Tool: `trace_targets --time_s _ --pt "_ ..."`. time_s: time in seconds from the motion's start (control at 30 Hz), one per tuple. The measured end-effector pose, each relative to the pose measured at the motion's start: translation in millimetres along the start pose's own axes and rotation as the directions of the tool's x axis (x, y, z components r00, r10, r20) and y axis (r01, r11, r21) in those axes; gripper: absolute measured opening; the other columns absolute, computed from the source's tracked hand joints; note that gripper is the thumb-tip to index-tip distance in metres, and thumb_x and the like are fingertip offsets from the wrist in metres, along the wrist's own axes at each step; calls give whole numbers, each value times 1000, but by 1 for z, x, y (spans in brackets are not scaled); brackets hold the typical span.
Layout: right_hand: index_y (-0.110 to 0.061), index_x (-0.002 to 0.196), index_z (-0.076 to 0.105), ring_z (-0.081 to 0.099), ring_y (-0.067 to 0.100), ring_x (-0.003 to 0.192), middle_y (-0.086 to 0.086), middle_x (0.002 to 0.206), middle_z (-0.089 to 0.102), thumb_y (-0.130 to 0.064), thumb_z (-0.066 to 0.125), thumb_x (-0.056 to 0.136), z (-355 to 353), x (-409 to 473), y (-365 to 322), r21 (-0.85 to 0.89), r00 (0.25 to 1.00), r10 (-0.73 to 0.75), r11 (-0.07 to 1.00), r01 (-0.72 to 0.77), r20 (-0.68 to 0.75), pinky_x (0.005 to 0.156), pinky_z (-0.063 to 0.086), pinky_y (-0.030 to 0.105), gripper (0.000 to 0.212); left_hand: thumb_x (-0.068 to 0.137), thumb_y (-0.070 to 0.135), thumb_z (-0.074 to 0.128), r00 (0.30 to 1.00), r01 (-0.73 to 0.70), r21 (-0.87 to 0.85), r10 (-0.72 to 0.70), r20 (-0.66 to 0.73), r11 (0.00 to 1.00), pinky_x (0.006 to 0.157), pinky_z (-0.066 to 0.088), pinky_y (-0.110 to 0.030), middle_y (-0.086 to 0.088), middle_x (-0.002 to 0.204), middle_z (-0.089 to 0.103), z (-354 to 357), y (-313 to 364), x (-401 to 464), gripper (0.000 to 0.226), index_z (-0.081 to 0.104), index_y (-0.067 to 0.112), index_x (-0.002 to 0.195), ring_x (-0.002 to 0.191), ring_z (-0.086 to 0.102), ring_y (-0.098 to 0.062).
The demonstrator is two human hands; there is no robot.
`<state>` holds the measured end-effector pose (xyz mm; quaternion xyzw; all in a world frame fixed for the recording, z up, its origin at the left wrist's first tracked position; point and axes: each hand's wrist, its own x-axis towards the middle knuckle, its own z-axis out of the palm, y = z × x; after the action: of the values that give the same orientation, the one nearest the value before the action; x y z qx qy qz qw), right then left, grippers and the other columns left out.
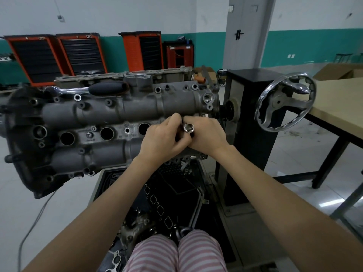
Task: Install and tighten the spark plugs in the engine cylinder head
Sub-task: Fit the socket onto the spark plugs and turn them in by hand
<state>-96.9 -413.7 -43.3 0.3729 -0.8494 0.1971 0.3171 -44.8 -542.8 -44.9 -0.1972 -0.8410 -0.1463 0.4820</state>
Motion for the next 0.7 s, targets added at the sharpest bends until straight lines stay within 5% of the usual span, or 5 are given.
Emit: trace_targets --time_s 0.13,0.47,0.7 --pt "-11 66 61 59 24 61 0 66 63 -18 59 75 0 -1 0 42 999 -25 999 27 -39 48 38 28 10 81 30 53 999 28 21 -27 -38 999 42 26 -21 -3 44 44 3 -4 0 35 46 4 58 36 42 -22" --pt "-16 72 42 56 26 60 2 66 59 -23 59 76 1 0 1 -14 1000 -6 1000 5 -13 49 33 28 19 80 26 48 1000 -3 7 3 -21 1000 43 21 -21 -1 52 44 2 -2 -1 26 43 5 66 38 40 -19" --pt "-10 64 59 58 25 58 1 63 62 -14 63 72 1 -2 1 24 998 -28 999 29 -63 48 32 25 9 80 31 53 998 9 66 -5 -64 998 46 23 -19 -3 43 44 6 -7 0 36 45 6 55 37 42 -23"
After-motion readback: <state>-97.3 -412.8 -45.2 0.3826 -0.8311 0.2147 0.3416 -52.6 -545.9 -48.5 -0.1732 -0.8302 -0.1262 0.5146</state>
